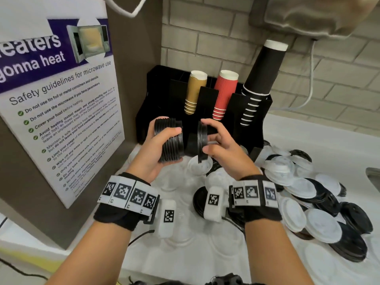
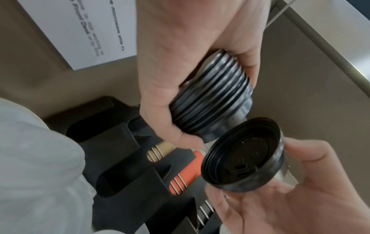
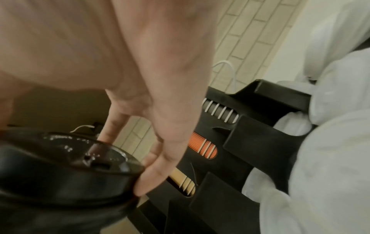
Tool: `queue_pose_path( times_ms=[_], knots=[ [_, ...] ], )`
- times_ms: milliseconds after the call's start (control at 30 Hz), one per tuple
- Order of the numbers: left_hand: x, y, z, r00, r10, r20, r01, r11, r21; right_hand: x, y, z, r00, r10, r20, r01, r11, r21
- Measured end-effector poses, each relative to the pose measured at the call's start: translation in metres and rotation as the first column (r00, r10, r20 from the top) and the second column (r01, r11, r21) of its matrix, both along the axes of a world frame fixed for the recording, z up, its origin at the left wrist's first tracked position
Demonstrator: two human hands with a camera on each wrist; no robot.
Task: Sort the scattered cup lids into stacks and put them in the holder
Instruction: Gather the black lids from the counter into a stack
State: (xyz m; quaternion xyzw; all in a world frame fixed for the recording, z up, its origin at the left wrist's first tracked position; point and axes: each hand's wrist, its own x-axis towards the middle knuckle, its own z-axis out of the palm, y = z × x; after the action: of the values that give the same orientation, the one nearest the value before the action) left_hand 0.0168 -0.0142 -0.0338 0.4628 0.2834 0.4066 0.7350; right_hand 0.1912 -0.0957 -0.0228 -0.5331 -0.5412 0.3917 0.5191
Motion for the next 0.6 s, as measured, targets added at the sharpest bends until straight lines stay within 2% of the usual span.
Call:
queue_pose_path(
  times_ms=[100, 267, 367, 600],
  knots=[
    [0.009, -0.005, -0.001, 0.999, -0.035, 0.005, 0.035, 0.999, 0.025, -0.004, -0.016, -0.009, 0.997, -0.054, -0.053, 0.056, 0.998, 0.041],
    [0.026, -0.015, -0.005, 0.993, -0.113, 0.026, 0.112, 0.993, 0.039, -0.008, -0.025, -0.009, 0.990, -0.135, -0.035, 0.137, 0.988, 0.074],
    [0.028, -0.019, -0.006, 0.986, -0.162, 0.039, 0.159, 0.985, 0.060, -0.010, -0.028, -0.007, 0.988, -0.151, -0.014, 0.151, 0.986, 0.064],
    [0.030, -0.020, -0.003, 0.965, -0.260, -0.025, 0.261, 0.960, 0.101, -0.004, -0.033, -0.005, 0.987, -0.154, 0.037, 0.154, 0.988, 0.020]
  ],
)
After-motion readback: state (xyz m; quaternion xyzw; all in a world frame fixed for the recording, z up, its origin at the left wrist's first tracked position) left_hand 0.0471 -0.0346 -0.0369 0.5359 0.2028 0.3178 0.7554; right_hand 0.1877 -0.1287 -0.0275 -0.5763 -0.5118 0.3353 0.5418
